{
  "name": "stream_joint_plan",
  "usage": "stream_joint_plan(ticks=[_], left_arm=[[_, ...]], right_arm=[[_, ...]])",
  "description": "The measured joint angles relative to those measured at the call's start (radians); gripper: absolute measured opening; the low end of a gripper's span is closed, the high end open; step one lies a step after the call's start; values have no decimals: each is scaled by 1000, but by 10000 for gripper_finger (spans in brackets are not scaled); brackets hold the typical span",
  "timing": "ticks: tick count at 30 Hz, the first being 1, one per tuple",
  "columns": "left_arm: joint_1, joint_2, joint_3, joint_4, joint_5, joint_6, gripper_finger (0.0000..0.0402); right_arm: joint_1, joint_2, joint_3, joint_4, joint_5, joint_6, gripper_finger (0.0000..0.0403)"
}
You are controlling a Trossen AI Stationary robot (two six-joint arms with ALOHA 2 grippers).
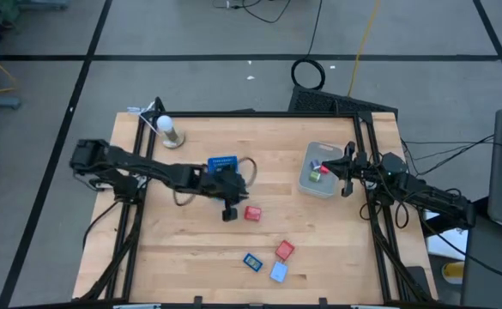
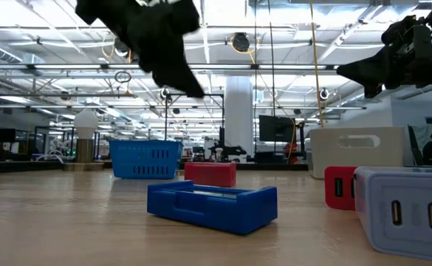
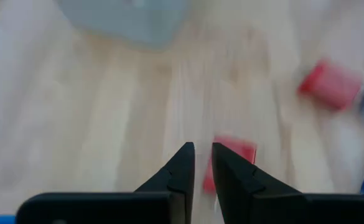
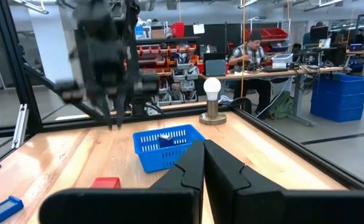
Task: Pick & Place Office items
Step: Put the top red charger adapter into the white bin
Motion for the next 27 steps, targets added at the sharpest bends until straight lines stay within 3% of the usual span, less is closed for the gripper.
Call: stream_joint_plan(ticks=[7,11,20,27], left_arm=[[-5,216,190,-247,48,51,117],[-24,301,298,-285,102,133,186],[-52,438,449,-432,95,158,342],[-27,536,488,-458,98,140,378]], right_arm=[[0,0,0,6,0,0,4],[0,0,0,6,0,0,4],[0,0,0,-18,1,0,4],[0,0,0,-20,1,11,4]])
